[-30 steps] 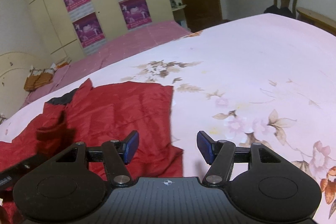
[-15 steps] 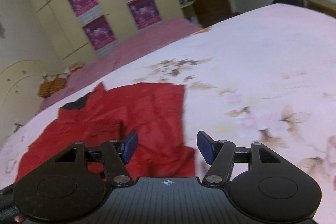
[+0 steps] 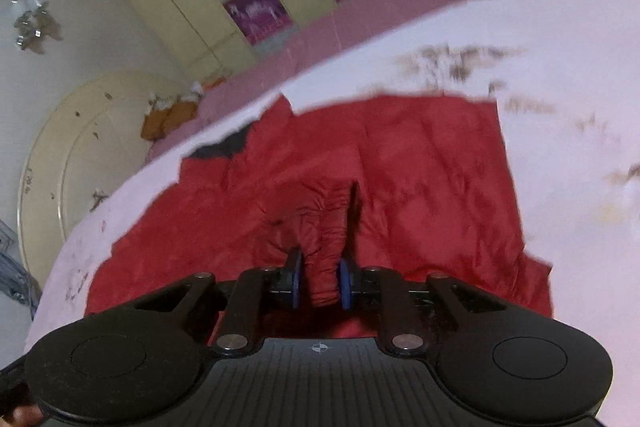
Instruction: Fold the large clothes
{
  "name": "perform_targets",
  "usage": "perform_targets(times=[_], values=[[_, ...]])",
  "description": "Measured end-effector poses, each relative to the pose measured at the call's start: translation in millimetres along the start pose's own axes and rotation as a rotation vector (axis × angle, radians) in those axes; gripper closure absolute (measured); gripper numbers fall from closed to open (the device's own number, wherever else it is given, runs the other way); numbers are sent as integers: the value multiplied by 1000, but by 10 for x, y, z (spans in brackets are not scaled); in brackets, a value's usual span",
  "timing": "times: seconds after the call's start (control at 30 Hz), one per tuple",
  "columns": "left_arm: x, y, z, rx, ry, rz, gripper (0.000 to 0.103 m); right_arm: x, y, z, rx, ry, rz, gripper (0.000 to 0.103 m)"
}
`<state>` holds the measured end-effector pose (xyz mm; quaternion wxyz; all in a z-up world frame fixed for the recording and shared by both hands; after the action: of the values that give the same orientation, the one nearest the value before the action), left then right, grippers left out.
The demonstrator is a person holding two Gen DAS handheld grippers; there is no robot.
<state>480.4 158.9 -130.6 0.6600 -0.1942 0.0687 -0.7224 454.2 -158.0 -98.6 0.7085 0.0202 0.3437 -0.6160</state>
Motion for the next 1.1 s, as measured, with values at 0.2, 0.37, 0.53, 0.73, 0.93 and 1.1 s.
perform_targets(times=[0.2, 0.37, 0.53, 0.73, 0.93, 1.1], values=[[137, 229, -144, -34, 71, -17, 52, 63, -129, -94, 24, -132, -90, 86], [41, 221, -171, -37, 107, 7, 52, 116, 61, -324, -45, -125, -97, 86], [-58, 124, -68, -58, 97, -10, 47, 117, -28, -294, -26, -153, -128, 78], [59, 179, 238, 15, 126, -66, 31, -183, -90, 19, 120, -267, -111, 43], [-18, 722, 89, -79, 168, -28, 30, -339, 616, -179, -18, -375, -94, 73], [-207, 742, 20, -91, 111, -30, 29, -264, 878, -367, -33, -437, -121, 73]])
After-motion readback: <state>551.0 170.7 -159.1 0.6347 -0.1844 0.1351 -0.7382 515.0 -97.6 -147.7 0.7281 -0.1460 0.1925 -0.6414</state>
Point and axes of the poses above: each gripper's, at about its wrist camera, not at the fingertips, and y roughly the way its jaws point, x to its right, z to its top, the point moved 3 cm from there along y, roughly the way its jaws point, and after that the axes turned 15 degrees about x, right-handed, at the moved point
